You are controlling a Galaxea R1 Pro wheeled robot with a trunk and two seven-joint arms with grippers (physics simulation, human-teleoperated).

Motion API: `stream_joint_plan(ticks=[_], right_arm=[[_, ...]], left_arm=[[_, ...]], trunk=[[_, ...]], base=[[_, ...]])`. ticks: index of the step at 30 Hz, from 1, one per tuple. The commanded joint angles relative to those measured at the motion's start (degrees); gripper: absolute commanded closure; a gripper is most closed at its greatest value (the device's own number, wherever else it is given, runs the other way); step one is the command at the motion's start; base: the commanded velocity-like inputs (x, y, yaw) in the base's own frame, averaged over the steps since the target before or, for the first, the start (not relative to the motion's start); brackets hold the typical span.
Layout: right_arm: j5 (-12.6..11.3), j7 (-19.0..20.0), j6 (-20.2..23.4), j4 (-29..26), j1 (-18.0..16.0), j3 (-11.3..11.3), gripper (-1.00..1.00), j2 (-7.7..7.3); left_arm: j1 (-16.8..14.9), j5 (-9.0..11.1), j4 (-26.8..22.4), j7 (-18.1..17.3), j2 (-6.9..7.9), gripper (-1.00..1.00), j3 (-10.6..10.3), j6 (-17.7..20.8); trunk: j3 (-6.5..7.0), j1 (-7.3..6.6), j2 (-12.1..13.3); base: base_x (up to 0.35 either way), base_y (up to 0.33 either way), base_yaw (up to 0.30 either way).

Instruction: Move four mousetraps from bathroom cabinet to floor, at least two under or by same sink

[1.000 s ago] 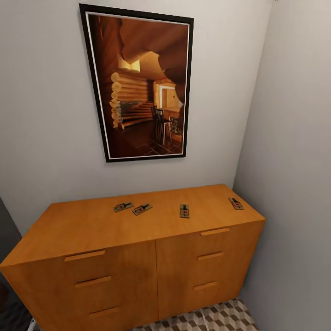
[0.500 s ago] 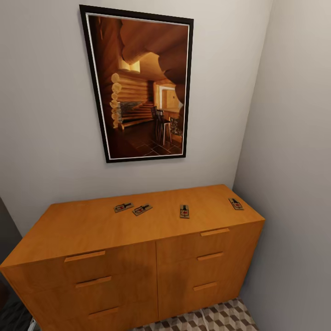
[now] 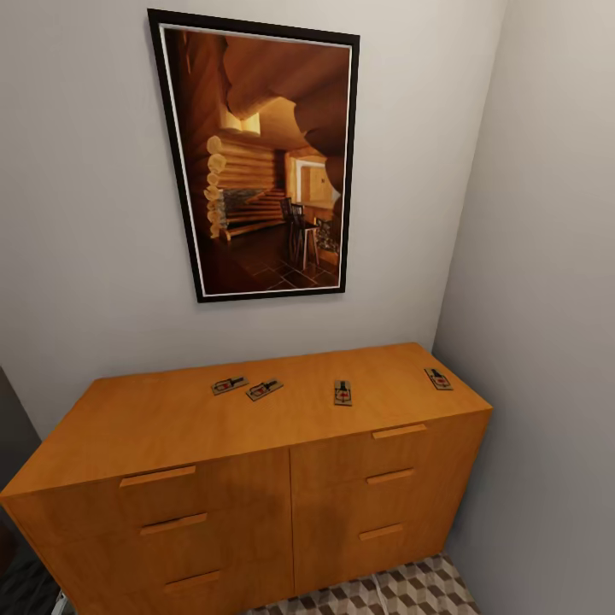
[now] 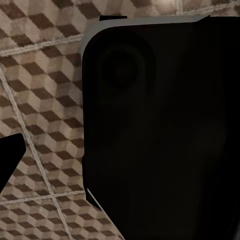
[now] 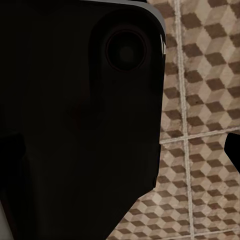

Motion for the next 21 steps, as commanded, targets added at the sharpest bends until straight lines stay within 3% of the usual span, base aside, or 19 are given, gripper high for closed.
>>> stream_joint_plan(ticks=[1, 13, 21], right_arm=[[0.0, -0.01, -0.17, 0.0, -0.01, 0.04, -1.0, -0.02], [0.03, -0.01, -0.17, 0.0, -0.01, 0.14, -1.0, -0.07], [0.5, 0.11, 0.28, -0.08, -0.01, 0.28, -1.0, -0.26]], left_arm=[[-0.01, 0.05, 0.0, 0.06, 0.0, -1.0, 0.03, -0.15], [-0.01, -0.05, -0.21, 0.33, -0.08, -1.0, -0.1, 0.34], [-0.01, -0.43, -3.93, 0.75, -0.04, -1.0, -0.2, 0.67]], trunk=[[-0.05, 0.0, -0.03], [-0.05, 0.0, -0.03], [-0.05, 0.0, -0.03]], base=[[0.0, 0.0, 0.0], [0.0, 0.0, 0.0], [0.0, 0.0, 0.0]])
